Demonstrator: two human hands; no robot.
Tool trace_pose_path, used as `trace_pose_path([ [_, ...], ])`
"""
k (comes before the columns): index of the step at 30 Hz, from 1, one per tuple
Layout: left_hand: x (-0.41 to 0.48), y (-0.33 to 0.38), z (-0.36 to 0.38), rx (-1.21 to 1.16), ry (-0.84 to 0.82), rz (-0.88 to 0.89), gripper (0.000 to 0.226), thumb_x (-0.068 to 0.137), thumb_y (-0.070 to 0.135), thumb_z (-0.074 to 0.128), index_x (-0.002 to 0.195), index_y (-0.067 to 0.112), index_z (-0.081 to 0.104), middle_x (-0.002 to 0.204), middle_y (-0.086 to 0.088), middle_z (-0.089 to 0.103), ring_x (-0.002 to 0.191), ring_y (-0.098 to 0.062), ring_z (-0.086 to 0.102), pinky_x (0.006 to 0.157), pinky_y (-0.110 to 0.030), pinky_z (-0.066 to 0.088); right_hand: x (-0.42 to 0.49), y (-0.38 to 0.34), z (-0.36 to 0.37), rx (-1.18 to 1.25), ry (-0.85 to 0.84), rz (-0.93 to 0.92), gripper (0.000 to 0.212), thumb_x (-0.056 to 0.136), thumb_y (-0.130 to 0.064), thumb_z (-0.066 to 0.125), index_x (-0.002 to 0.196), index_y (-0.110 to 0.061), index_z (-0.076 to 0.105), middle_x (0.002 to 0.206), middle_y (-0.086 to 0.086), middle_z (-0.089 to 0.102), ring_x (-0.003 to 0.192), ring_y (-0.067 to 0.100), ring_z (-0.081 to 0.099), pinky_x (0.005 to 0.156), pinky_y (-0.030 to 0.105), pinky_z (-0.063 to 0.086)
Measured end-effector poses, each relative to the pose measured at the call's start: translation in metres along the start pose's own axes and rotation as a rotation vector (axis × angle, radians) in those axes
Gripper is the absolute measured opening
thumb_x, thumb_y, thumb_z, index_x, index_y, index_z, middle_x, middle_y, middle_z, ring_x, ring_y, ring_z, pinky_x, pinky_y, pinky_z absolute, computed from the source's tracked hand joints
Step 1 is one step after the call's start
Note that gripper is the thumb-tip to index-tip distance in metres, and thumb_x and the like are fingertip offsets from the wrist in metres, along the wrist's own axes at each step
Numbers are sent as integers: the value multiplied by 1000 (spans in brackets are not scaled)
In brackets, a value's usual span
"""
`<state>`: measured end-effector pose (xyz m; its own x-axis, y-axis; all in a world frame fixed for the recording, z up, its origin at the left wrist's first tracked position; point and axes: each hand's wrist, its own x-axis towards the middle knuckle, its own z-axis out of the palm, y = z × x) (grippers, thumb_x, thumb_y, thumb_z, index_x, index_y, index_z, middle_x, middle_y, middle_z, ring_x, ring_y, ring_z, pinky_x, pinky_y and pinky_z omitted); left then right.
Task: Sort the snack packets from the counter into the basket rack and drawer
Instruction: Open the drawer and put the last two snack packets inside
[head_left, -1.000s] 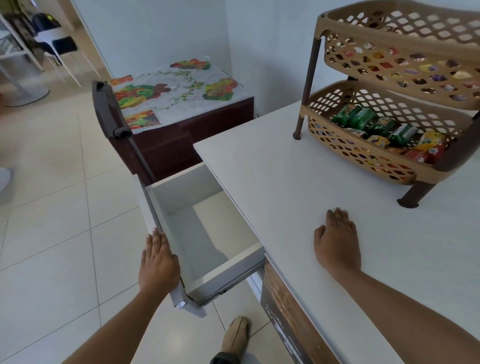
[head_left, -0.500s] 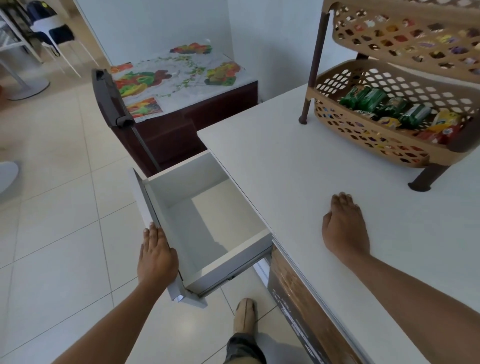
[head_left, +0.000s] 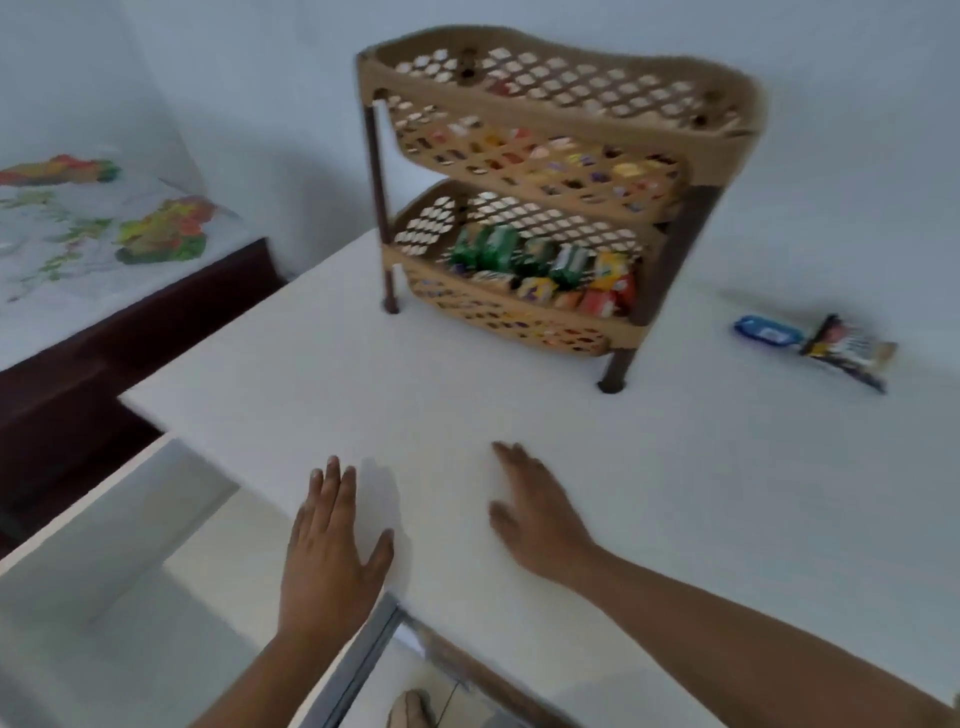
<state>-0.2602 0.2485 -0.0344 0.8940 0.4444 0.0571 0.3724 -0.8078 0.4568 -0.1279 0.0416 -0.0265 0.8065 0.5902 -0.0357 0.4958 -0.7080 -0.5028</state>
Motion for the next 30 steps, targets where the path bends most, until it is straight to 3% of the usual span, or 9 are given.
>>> trace_pose_path([
  [2, 20, 23, 15, -29, -44, 90, 80, 92, 50, 50, 155, 14, 15, 163, 2, 5, 149, -12, 0, 121, -34, 10, -2, 10, -11, 73, 10, 33, 67, 96, -24, 52, 154, -20, 19, 162, -2, 19, 149, 12, 12, 116, 17, 2],
  [6, 51, 65, 49, -24, -127, 237, 89, 83, 67, 17, 155, 15, 12, 162, 3, 1, 147, -8, -5, 119, -29, 4, -4, 49, -53, 131, 177, 169, 59, 91, -21, 59, 146, -23, 39, 155, -6, 35, 144, 9, 26, 116, 17, 12],
  [9, 67, 90, 67, 30, -149, 227, 93, 82, 70, 3, 156, 14, 8, 162, 3, -3, 149, -12, -6, 121, -33, 1, -1, 99, -100, 64, 351, 243, 52, 85, -15, 64, 136, -18, 52, 144, 0, 50, 134, 16, 44, 112, 20, 23],
  [12, 77, 107, 75, 73, -122, 151, 88, 87, 70, 3, 156, 16, 13, 164, 2, 5, 151, -14, 0, 122, -38, 4, 13, 153, -154, -60, 418, 282, 49, 82, -12, 65, 131, -15, 56, 138, 5, 55, 127, 23, 51, 110, 30, 33],
  [17, 81, 109, 84, 158, -86, 123, 85, 86, 68, 19, 147, 14, 42, 157, 0, 32, 146, -20, 27, 116, -45, 21, 41, 243, -235, -344, 337, 423, 59, 81, -23, 69, 136, -12, 52, 145, 11, 48, 133, 30, 45, 109, 39, 35],
  [21, 81, 116, 84, 160, -59, 91, 81, 81, 67, 31, 138, 14, 53, 151, -2, 44, 139, -23, 40, 110, -48, 29, 64, 299, -273, -395, 270, 599, 68, 79, -32, 70, 142, -23, 46, 156, 7, 34, 143, 27, 30, 114, 45, 30],
  [27, 83, 119, 88, 160, -34, 64, 92, 80, 80, 16, 133, 16, 55, 148, -1, 48, 135, -22, 44, 107, -49, 31, 81, 353, -295, -405, 151, 780, 73, 81, -30, 69, 145, -33, 36, 157, 2, 26, 145, 29, 22, 109, 56, 30],
  [30, 81, 121, 94, 139, 40, 93, 93, 82, 78, 20, 124, 7, 62, 140, -10, 55, 130, -29, 48, 105, -51, 33, 80, 378, -298, -407, 123, 771, 73, 80, -27, 69, 145, -32, 35, 153, 5, 33, 140, 33, 32, 106, 56, 30],
])
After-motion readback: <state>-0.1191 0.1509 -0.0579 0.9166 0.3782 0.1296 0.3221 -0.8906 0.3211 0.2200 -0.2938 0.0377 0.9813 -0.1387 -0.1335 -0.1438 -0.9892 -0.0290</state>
